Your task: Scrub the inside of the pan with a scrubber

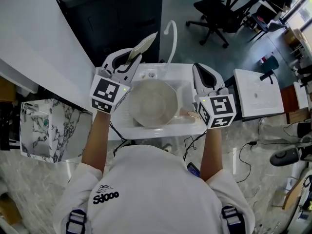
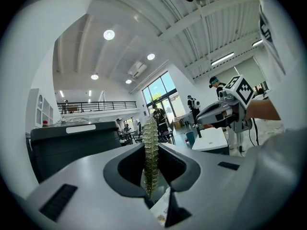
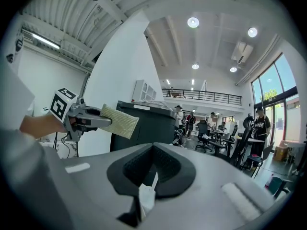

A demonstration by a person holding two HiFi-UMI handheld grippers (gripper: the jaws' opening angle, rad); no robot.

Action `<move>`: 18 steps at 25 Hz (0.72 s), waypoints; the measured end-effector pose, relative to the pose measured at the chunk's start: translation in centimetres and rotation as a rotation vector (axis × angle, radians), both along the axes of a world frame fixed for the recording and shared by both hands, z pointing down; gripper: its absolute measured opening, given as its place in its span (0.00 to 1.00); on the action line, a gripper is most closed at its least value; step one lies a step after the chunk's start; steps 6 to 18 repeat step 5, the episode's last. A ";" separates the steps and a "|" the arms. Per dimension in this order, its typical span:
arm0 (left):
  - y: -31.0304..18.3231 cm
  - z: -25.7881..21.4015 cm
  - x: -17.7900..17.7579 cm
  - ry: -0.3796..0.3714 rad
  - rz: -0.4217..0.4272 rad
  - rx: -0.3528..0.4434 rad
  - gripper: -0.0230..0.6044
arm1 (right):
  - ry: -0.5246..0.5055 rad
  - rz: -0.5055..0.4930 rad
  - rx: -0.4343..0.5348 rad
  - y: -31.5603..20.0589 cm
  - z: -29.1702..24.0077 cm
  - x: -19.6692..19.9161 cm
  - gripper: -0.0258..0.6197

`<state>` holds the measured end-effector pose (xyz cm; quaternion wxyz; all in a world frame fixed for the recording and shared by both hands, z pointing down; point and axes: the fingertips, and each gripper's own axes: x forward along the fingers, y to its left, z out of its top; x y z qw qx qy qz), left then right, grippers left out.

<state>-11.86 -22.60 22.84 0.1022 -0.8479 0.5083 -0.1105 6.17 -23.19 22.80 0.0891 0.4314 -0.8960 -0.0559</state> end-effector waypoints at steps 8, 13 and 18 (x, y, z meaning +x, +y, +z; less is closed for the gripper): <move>-0.4 0.3 0.6 -0.002 0.004 -0.007 0.14 | -0.005 -0.001 0.002 -0.5 0.0 0.4 0.05; -0.4 0.3 0.6 -0.002 0.004 -0.007 0.14 | -0.005 -0.001 0.002 -0.5 0.0 0.4 0.05; -0.4 0.3 0.6 -0.002 0.004 -0.007 0.14 | -0.005 -0.001 0.002 -0.5 0.0 0.4 0.05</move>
